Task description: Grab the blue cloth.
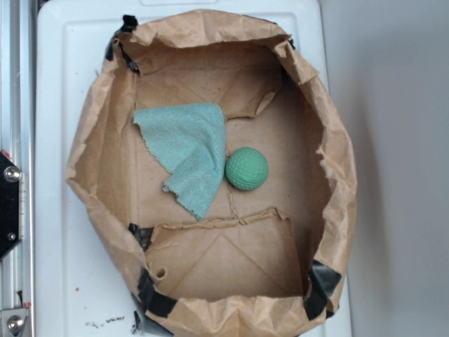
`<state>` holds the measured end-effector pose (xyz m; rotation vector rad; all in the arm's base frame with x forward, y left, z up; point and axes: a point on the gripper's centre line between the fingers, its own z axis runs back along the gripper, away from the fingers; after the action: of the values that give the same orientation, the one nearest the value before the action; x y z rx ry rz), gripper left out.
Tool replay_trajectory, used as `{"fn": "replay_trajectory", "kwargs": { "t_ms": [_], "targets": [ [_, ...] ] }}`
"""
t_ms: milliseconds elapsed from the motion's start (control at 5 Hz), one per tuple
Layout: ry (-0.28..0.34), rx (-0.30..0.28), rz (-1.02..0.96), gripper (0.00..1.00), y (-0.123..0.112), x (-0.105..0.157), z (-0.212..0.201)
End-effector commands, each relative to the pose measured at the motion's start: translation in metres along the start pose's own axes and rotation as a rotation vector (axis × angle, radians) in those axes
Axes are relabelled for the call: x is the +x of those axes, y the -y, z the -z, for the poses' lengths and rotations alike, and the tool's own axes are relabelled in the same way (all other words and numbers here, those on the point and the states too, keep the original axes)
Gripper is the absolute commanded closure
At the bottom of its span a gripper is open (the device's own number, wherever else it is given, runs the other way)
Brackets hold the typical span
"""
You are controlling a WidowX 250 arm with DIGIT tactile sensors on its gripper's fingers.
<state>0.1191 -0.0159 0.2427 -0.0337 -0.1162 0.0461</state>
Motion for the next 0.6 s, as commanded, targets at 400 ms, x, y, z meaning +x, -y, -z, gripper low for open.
{"fn": "replay_trajectory", "kwargs": {
  "t_ms": [400],
  "targets": [
    [0.032,-0.007,-0.085,0.00,0.007,0.047,0.011]
  ]
}}
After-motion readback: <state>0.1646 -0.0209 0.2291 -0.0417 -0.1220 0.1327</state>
